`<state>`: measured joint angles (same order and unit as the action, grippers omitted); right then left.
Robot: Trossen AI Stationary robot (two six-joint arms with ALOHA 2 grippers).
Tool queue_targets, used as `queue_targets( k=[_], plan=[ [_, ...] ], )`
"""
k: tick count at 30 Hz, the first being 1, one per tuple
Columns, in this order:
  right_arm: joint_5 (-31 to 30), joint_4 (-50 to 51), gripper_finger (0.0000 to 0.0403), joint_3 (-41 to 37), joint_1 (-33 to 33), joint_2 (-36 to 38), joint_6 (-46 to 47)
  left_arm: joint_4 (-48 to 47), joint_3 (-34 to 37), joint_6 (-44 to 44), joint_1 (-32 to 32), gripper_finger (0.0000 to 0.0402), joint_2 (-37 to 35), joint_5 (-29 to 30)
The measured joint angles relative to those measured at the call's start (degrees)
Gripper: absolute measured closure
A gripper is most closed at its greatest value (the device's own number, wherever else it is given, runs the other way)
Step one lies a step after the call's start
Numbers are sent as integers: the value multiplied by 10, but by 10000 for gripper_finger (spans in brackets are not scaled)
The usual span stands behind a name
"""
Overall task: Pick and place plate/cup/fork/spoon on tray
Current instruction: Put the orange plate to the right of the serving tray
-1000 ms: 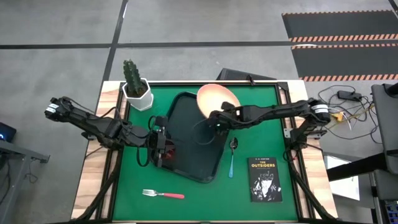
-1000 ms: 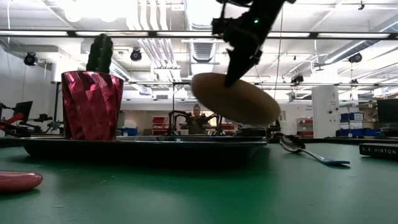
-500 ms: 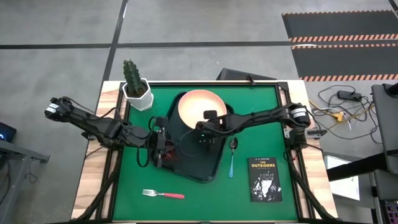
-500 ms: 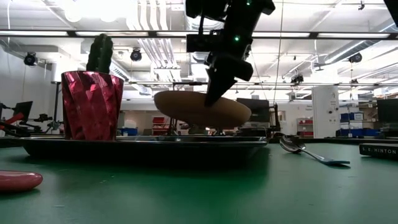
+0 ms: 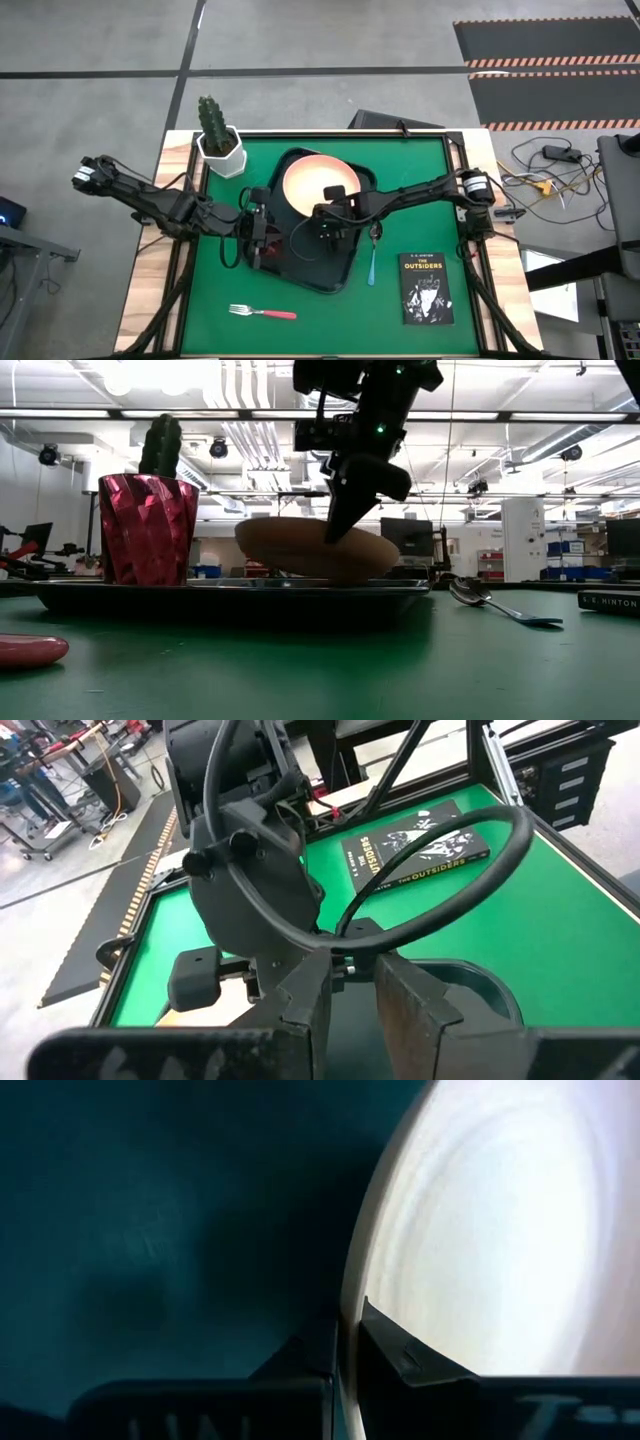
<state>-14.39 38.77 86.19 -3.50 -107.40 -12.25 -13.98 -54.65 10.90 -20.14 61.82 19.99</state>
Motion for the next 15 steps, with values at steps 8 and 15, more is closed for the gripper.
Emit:
queue_targets(
  k=[8, 15],
  plan=[
    [13, -18, 394, -2, 0, -14, -2, 0, 0, 0, 0, 340, 0, -1],
    [12, -28, 394, -2, 0, -43, 2, -1, 0, 0, 0, 340, 0, -1]
  ],
)
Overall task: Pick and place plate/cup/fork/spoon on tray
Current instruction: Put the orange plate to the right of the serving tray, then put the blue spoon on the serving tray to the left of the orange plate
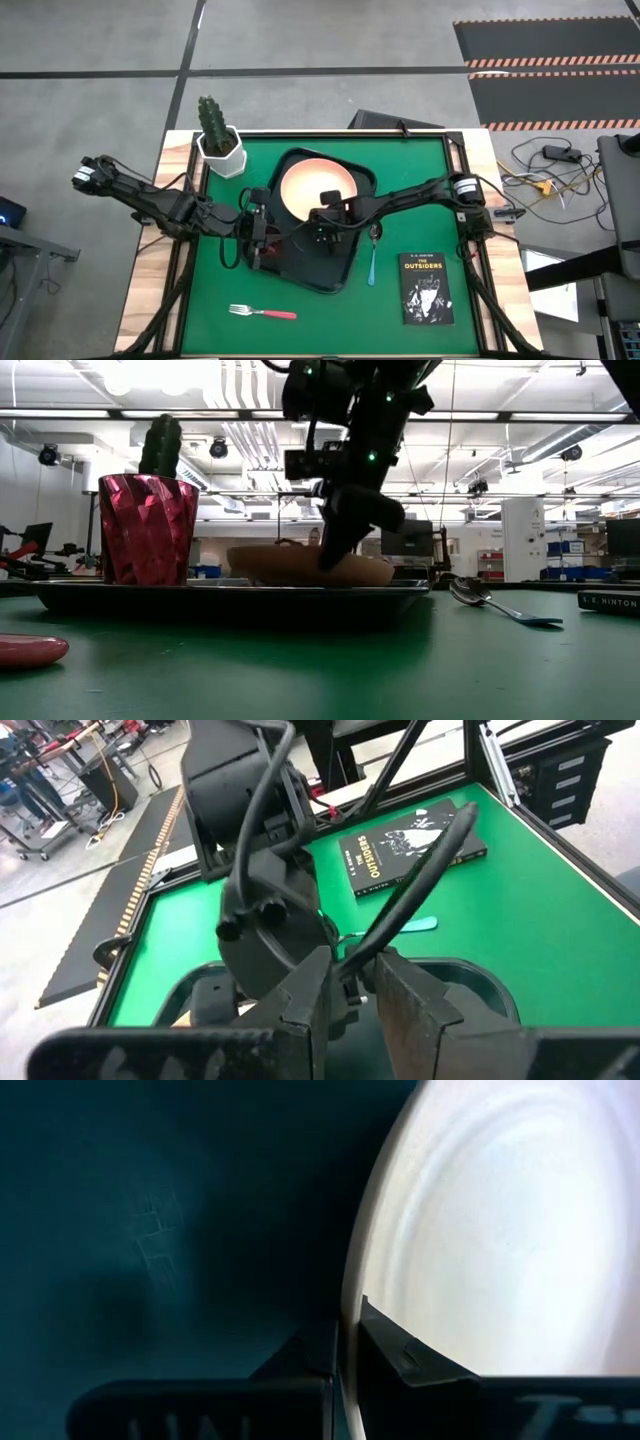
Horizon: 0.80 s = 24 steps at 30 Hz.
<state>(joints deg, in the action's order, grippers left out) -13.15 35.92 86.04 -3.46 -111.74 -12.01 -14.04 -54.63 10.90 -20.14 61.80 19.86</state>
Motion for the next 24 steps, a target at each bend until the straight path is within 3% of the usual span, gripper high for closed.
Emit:
queue_targets(
  k=[8, 18, 24],
  plan=[
    [-2, -9, 387, 0, 0, -10, 5, 1, 0, 0, 0, 340, 0, 0],
    [-4, 3, 309, 1, 0, -4, 26, 1, 0, 0, 0, 340, 0, 1],
    [-4, 40, 298, 10, -12, 39, 101, 1, 0, 0, 0, 340, 0, 2]
  ],
)
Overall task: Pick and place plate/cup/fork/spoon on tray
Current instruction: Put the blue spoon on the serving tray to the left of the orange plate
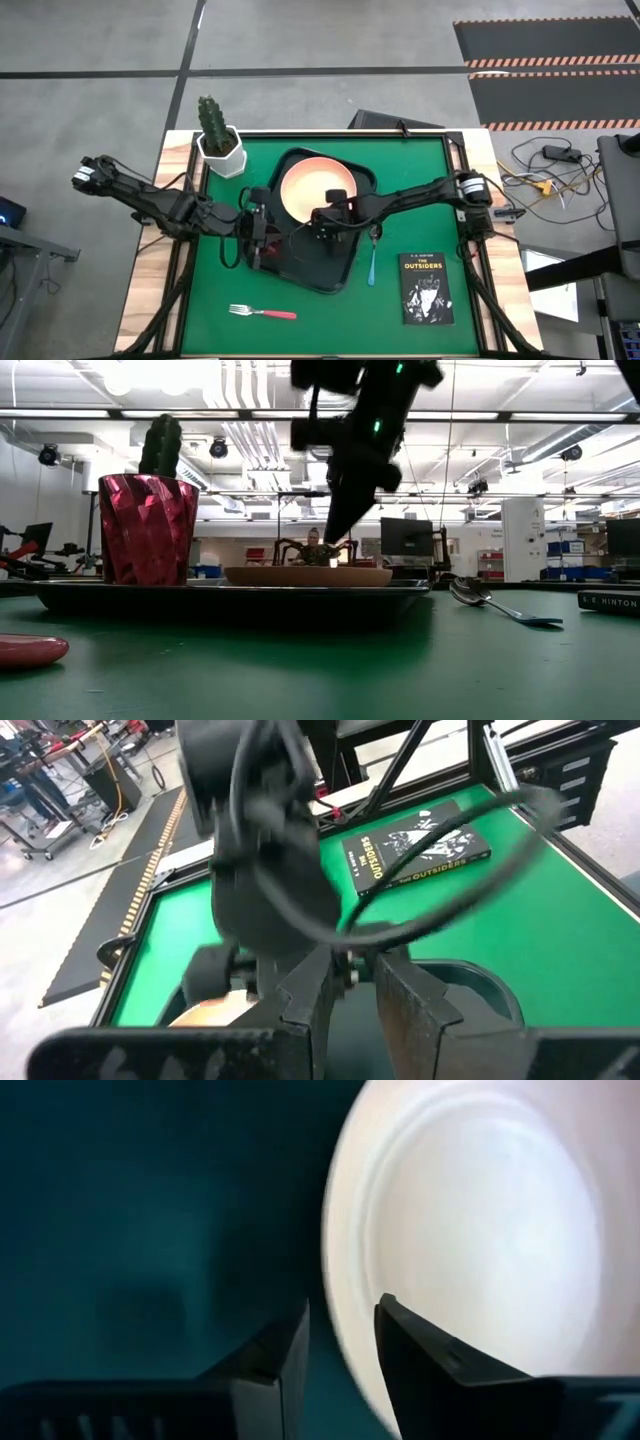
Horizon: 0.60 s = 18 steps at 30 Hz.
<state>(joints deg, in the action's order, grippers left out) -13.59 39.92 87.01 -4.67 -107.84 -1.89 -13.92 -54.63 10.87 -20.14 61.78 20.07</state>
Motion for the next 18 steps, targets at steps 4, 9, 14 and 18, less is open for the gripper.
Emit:
queue_targets(
  k=[4, 9, 14, 18],
  plan=[
    [5, 19, 304, 0, -17, 40, 80, 1, 0, -1, 0, 340, 0, 0],
    [9, 39, 312, 0, -49, 84, 237, 0, 2, -6, 0, 340, 0, 0],
    [29, 48, 320, 0, -89, 105, 357, 0, 2, -16, -1, 340, 0, 0],
    [31, 48, 329, 0, -128, 105, 399, 0, 2, -17, -1, 340, 0, 0]
  ],
)
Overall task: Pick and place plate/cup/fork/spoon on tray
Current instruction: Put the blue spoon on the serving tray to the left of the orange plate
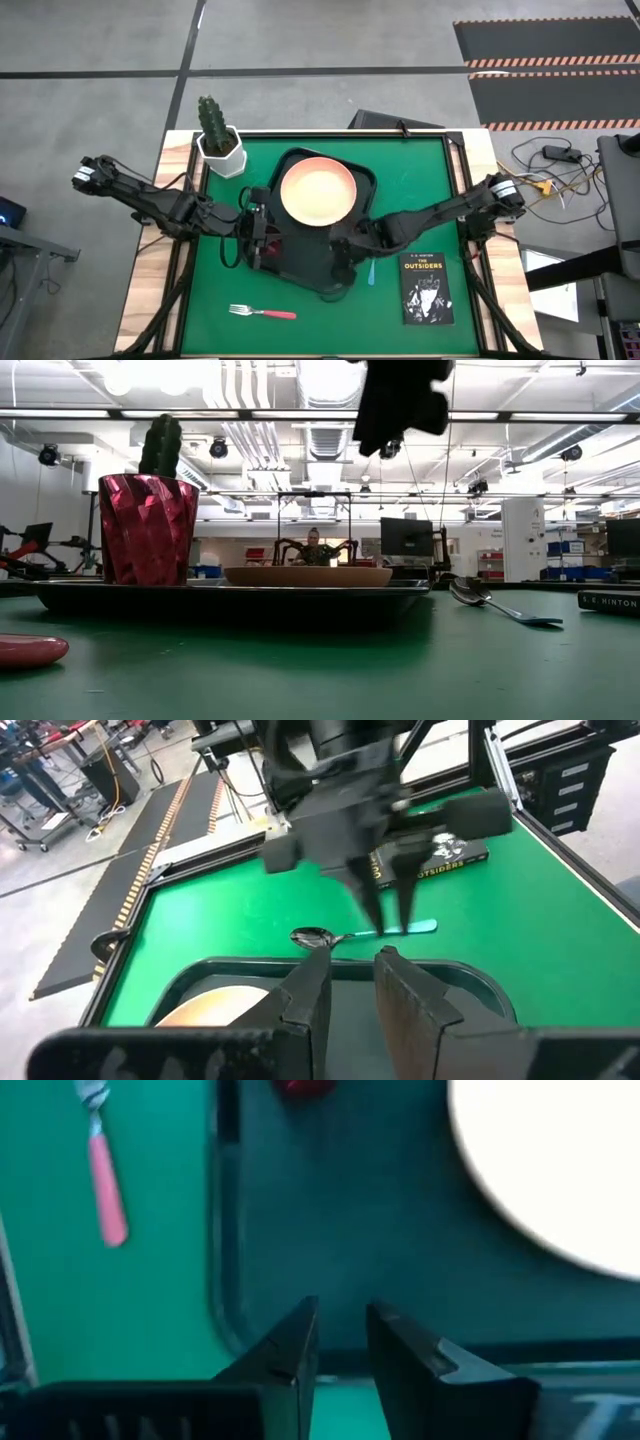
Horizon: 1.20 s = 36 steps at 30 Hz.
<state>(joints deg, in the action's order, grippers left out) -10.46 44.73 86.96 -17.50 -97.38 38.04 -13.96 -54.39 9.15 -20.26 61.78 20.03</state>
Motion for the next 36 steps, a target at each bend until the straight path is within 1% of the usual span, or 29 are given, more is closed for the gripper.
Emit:
queue_targets(
  k=[2, 8, 13, 18, 21, 25, 28, 32, 36],
  plan=[
    [-4, -1, 334, -3, -19, -2, 16, 0, 0, 0, 0, 340, 0, 0],
    [-66, -1, 345, -42, -66, -6, 78, 0, 0, -13, 0, 340, 0, 0],
    [-103, 0, 351, -98, -78, -5, 162, 0, 1, -14, 0, 340, 0, 0],
    [-106, 1, 347, -165, -75, -4, 263, 0, 1, -14, 0, 340, 0, 0],
    [-98, 6, 332, -197, -67, -2, 313, 0, 1, -14, -1, 340, 0, 0],
    [-120, 3, 298, -239, -61, -2, 364, 0, 2, -14, -1, 340, 0, 0],
    [-123, -3, 275, -264, -57, -2, 392, 0, 2, -13, 0, 340, 0, 0],
    [-133, -27, 255, -290, -57, -1, 409, 0, 2, -13, 0, 340, 0, 0],
    [-145, -48, 247, -301, -57, 0, 403, 0, 2, -13, 0, 340, 0, 0]
  ],
)
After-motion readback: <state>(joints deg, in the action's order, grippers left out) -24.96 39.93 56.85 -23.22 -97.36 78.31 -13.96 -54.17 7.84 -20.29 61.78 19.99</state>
